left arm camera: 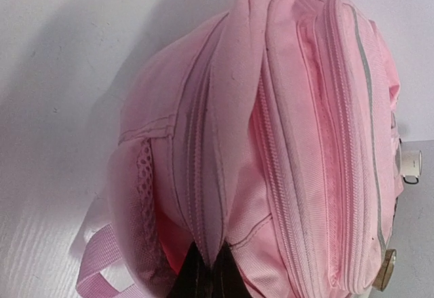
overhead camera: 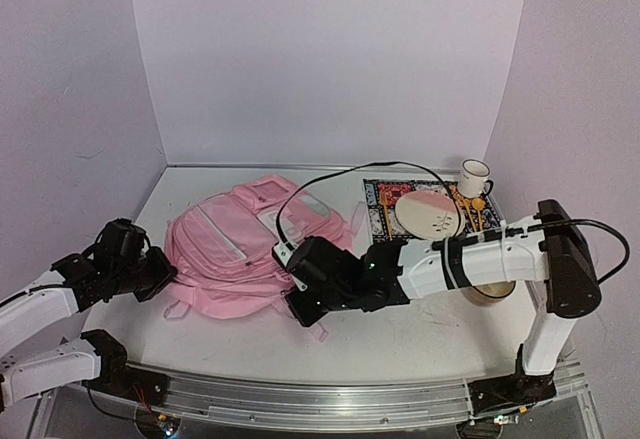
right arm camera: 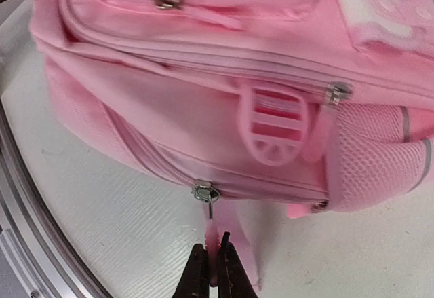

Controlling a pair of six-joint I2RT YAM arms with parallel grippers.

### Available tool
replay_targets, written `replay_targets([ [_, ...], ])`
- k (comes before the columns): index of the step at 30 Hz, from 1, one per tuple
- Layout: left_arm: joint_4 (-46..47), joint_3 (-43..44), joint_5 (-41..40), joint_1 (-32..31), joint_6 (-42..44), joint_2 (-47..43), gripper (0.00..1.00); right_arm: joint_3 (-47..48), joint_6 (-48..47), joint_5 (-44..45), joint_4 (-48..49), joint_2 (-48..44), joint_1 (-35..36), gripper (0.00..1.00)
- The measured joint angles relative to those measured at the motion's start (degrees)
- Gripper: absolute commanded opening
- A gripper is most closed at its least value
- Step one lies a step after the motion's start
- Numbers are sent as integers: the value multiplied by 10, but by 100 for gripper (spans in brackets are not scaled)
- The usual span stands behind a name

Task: Pack the student bag
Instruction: Zip the student bag into the largest pocket of the bag, then reset both arms

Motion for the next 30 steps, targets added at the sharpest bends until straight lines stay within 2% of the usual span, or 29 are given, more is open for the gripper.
replay_targets([
  [5,-30,3,-41,0,3,2,0,-35,24,6,0,-2,-40,0],
  [11,-34,1,-41,0,0,4,1,-47,63,2,21,-1,-59,0],
  [13,-33,-2,-40,0,1,4,6,-47,67,-1,23,0,-59,0],
  [17,-30,-8,-48,2,16,-1,21,-47,67,-9,24,2,-62,0],
  [19,-29,-9,-60,10,30,-10,31,-47,67,-7,22,2,-68,3],
  [21,-28,-9,-63,15,38,-22,38,-47,67,-5,18,2,-75,12],
  [25,-24,-8,-61,15,53,-34,56,-46,59,-2,17,2,-85,44],
  [28,-25,-1,-64,15,68,-33,70,-40,46,0,18,2,-88,63],
  [30,-28,18,-67,15,82,-24,80,-35,39,6,19,0,-91,71],
])
